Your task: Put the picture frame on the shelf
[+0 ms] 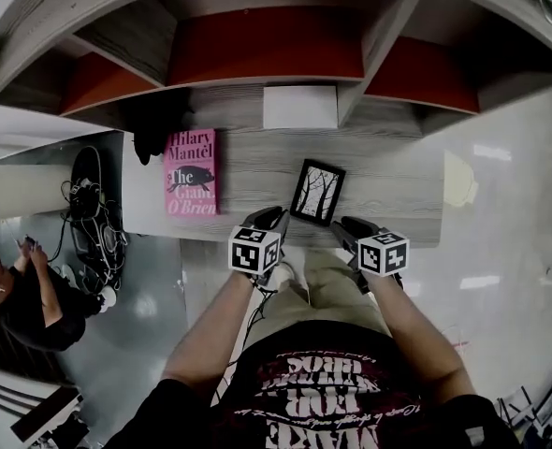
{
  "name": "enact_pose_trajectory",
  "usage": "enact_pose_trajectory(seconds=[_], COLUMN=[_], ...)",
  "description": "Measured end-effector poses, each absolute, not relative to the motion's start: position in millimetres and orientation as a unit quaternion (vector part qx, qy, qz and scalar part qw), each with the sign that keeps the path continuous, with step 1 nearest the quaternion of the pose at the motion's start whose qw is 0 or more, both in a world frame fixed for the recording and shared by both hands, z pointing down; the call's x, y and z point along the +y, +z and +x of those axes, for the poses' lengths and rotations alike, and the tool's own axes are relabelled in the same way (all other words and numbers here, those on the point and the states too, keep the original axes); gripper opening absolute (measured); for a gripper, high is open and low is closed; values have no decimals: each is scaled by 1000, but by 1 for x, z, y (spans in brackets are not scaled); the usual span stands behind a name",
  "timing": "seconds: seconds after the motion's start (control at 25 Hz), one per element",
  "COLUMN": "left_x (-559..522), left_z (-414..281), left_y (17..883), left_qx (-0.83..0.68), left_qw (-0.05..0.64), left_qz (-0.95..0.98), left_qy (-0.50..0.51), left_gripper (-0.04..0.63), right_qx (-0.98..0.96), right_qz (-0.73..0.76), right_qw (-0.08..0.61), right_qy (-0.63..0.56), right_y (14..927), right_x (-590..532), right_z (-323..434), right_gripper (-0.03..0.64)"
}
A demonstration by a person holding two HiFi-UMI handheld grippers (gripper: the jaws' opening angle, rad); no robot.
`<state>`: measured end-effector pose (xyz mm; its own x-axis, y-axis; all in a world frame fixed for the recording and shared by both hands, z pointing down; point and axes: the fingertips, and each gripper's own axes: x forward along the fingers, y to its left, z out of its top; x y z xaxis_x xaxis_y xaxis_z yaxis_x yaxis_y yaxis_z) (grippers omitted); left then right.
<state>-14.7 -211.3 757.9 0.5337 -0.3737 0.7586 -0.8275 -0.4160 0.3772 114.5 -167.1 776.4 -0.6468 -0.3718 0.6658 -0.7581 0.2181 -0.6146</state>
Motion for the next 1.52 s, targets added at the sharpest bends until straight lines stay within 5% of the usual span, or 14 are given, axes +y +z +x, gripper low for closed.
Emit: enact_pose_trajectory(seconds=[0.44,0.96,1.52], left_x=[-211,-204,-183], left_z=[1,10,15], left_y=[792,809,786], left_qx=[-348,-353,-362], left_qw=[412,439,398], left_qz=[786,774,786], left_qy=[302,289,306], left_gripper=[120,110,110], right_qx=[-714,-703,-723], right_qz=[366,402,399], right_qw=[166,174,227], right_qy=[574,560,516], right_y=[808,818,801], right_x=[-165,-171,-160], right_z=[100,99,102], right_gripper=[207,140,155])
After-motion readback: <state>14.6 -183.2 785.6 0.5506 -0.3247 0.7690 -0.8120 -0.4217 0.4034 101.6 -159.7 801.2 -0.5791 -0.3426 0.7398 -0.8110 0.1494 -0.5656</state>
